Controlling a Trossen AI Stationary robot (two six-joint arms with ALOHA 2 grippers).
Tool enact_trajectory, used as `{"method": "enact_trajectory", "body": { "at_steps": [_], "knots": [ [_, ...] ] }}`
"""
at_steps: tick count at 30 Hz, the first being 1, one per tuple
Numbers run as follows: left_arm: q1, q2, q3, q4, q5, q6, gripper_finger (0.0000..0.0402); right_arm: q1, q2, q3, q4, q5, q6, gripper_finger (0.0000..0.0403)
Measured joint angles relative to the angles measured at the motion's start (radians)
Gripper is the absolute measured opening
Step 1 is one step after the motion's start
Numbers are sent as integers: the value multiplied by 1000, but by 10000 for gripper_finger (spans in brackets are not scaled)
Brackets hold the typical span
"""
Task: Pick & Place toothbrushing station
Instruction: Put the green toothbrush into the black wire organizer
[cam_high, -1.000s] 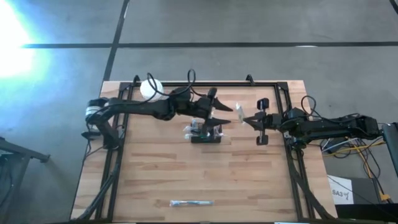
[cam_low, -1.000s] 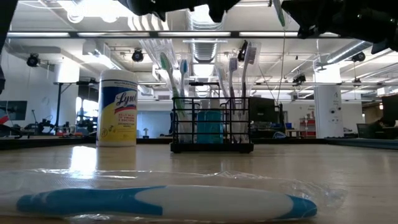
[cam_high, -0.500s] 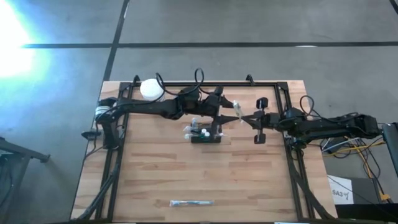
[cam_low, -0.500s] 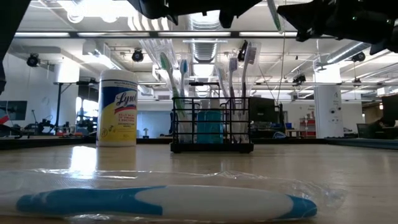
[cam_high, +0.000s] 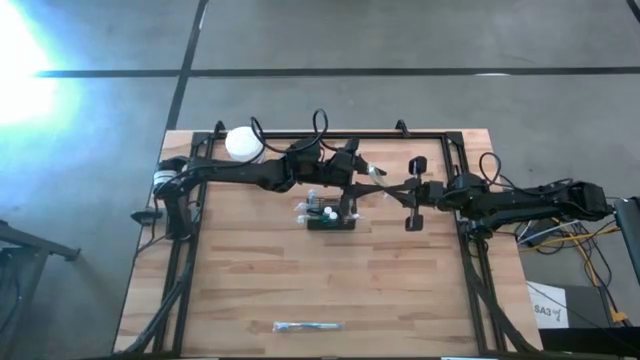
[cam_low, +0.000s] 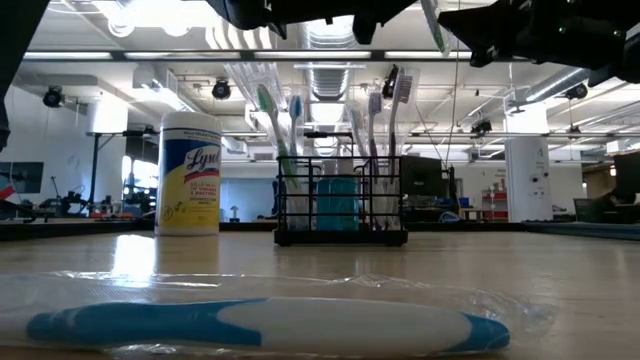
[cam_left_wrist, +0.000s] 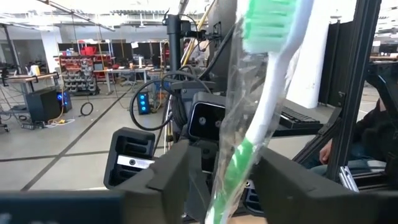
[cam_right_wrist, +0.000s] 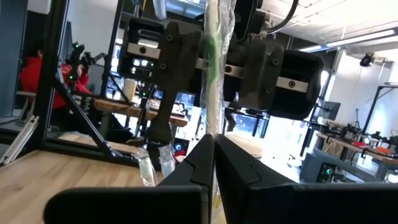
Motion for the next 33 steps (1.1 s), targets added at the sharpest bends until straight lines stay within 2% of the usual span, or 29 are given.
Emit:
{"method": "enact_trajectory", "body": {
  "at_steps": [7,15,19,29,33],
  "knots": [
    [-4,0,0,1,11,11,25,1,0,0,0,-5,0,8],
    [-9,-2,0,-8,35,28,25,1,0,-1,-6,-5,-4,9],
    [-9,-29,0,-83,47,50,21,1,-1,-9,-9,-5,-4,9],
    [-36,-180,-24,-387,58,147,21,-3,-24,-11,-56,1,37,9],
    [-48,-292,-110,-412,41,174,21,-3,-87,21,-231,1,64,8]
  ]
}}
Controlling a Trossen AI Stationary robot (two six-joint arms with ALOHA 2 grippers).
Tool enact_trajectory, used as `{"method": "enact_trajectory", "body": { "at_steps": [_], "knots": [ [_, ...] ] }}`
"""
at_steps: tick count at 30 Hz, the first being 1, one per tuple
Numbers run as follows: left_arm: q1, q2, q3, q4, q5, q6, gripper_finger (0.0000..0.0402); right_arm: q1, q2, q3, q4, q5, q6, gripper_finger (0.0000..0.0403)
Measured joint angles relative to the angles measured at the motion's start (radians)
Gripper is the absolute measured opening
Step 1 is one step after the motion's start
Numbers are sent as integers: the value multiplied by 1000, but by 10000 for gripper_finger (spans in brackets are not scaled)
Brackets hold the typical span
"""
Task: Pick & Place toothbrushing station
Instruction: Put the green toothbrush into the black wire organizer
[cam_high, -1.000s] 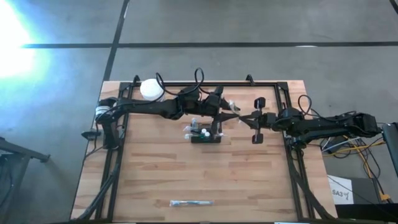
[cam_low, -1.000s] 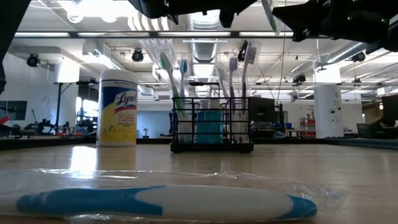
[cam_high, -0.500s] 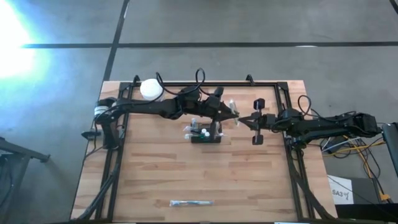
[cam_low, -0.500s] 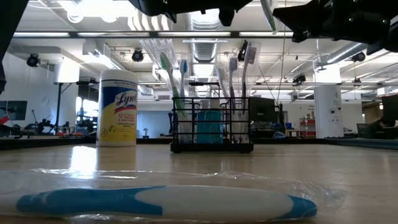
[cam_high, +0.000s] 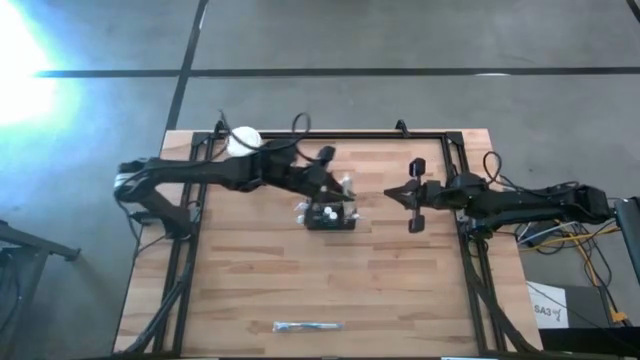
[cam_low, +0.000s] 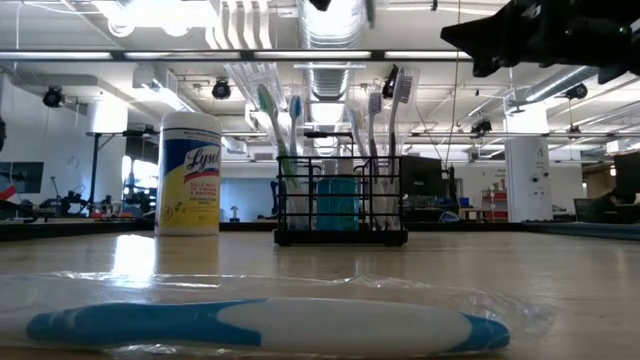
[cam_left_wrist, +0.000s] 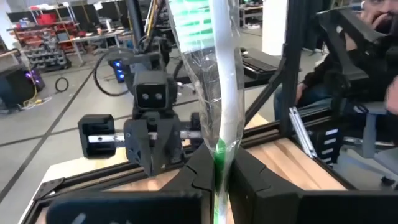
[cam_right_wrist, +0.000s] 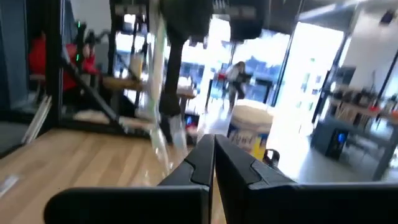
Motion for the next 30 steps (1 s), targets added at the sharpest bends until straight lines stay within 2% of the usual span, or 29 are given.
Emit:
{"method": "enact_trajectory", "body": {
  "at_steps": [3,6,13,17,22,30],
  "knots": [
    [-4,-107,-110,-1,-34,-7,21,-1,-57,47,-188,0,4,8],
    [-6,-235,-236,4,-80,-11,21,0,-103,63,-293,-3,4,8],
    [-22,-535,-506,9,-87,-49,21,0,-204,21,-296,-18,10,8],
    [-42,-683,-635,23,-87,-51,21,-1,-257,7,-297,-71,16,8],
    [-49,-839,-792,74,-87,-53,21,-1,-282,2,-311,-130,16,8],
    [-49,-1043,-980,100,-87,-79,21,-1,-282,-1,-311,-136,16,8]
  ]
}}
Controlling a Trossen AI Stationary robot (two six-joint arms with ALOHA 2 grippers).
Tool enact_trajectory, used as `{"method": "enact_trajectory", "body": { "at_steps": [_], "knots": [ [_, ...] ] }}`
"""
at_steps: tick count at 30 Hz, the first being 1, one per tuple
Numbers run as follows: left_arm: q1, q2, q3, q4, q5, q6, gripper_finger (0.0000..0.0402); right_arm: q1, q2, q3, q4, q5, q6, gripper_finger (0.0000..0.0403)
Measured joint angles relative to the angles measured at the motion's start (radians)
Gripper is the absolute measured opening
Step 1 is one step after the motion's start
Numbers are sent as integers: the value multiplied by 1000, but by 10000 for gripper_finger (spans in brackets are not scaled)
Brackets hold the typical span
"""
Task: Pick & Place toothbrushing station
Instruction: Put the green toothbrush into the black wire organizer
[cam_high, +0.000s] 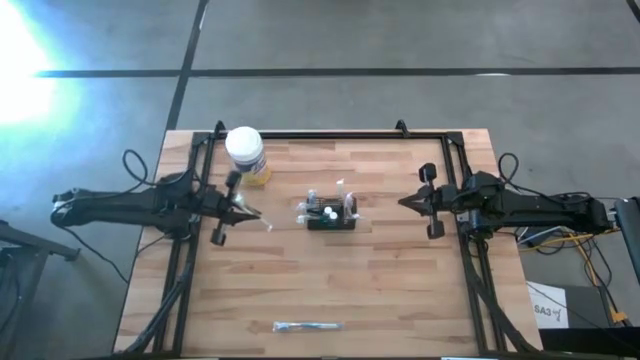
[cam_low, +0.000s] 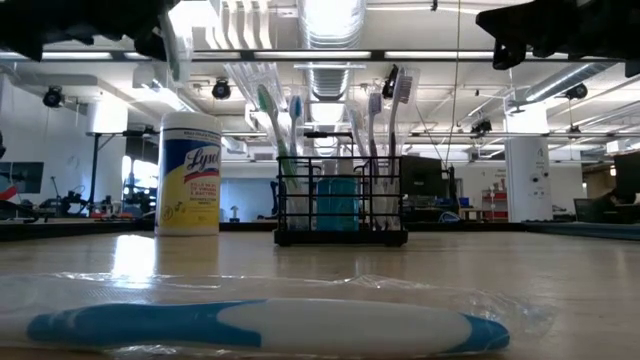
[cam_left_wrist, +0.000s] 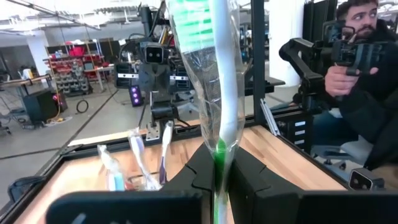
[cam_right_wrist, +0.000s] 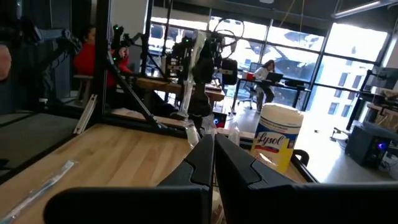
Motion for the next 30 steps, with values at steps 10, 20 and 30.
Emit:
{"method": "enact_trajectory", "body": {
  "at_steps": [10,20,30],
  "knots": [
    [0,-104,-108,6,-1,-17,21,0,0,-2,0,-5,4,8],
    [0,-107,-178,77,-9,-32,21,0,-1,-5,0,-13,-6,8],
    [0,-106,-226,132,-11,-50,21,0,0,-5,1,-10,-6,8]
  ]
}}
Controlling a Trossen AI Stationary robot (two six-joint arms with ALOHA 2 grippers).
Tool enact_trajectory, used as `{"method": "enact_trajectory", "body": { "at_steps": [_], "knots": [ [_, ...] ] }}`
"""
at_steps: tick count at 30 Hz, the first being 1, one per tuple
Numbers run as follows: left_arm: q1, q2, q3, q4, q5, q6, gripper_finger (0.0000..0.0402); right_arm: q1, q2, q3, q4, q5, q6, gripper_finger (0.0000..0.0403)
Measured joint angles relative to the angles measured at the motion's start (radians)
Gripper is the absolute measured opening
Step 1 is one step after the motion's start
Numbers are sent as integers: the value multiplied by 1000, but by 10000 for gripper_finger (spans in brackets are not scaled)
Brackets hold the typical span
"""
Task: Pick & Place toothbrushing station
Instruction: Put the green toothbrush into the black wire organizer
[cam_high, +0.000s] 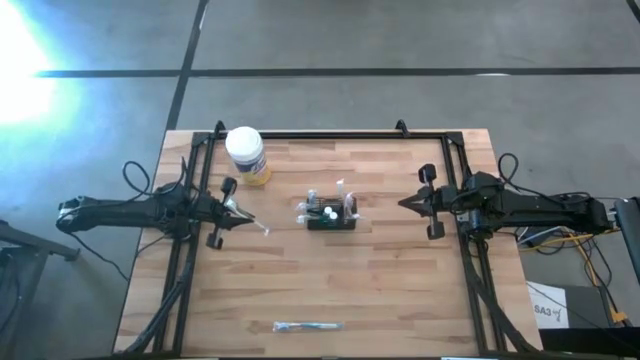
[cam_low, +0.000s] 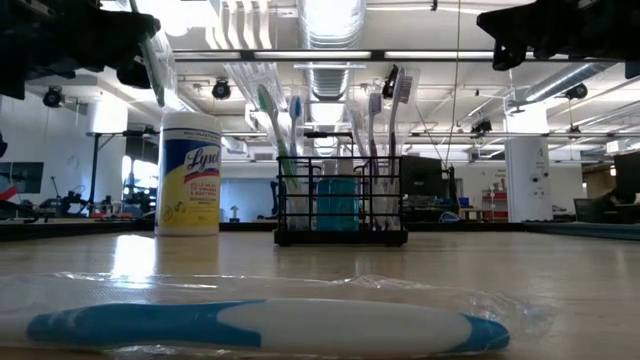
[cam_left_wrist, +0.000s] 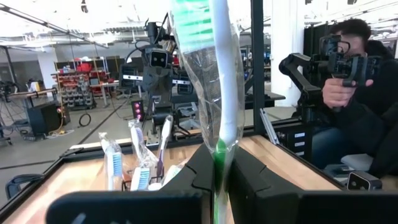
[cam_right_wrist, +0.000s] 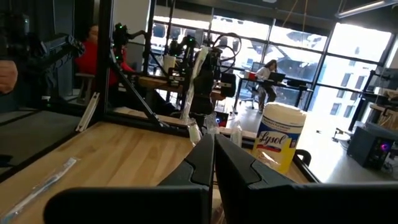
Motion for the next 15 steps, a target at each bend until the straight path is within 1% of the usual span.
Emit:
{"method": "enact_trajectory", "body": {
  "at_steps": [10,15],
  "knots": [
    [0,0,-10,6,-1,-1,21,0,3,0,0,2,-14,8],
    [0,2,1,31,-25,-64,22,0,3,0,9,2,-16,8]
  ]
}}
